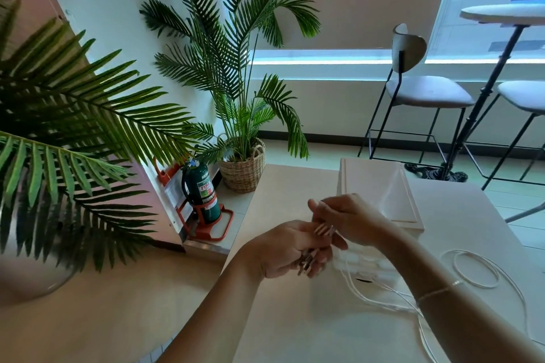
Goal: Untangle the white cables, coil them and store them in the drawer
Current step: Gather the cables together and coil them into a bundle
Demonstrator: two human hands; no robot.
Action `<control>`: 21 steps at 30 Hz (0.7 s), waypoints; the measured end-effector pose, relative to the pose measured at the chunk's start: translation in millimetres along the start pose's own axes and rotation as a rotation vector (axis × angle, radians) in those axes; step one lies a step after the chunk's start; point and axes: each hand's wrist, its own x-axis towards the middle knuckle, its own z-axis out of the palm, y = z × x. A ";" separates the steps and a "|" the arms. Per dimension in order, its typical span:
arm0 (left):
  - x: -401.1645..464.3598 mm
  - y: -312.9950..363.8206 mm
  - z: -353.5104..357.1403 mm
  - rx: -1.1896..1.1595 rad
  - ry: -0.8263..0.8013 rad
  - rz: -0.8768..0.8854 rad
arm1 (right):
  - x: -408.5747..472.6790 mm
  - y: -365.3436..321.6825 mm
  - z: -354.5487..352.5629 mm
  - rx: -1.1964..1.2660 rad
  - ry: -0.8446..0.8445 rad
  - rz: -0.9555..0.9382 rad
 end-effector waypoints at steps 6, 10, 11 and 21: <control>-11.5 1.7 -18.7 0.006 -0.059 -0.024 | 6.6 6.0 -20.9 0.011 -0.307 0.017; -11.0 -0.6 -21.6 0.072 -0.085 -0.071 | 6.4 4.4 -27.3 0.014 -0.436 0.075; -10.2 -1.3 -21.8 0.084 -0.090 -0.079 | 6.6 4.6 -28.6 -0.008 -0.464 0.094; 2.5 0.0 -13.1 -0.143 0.338 -0.071 | 0.0 11.8 -25.1 -0.137 -0.172 0.168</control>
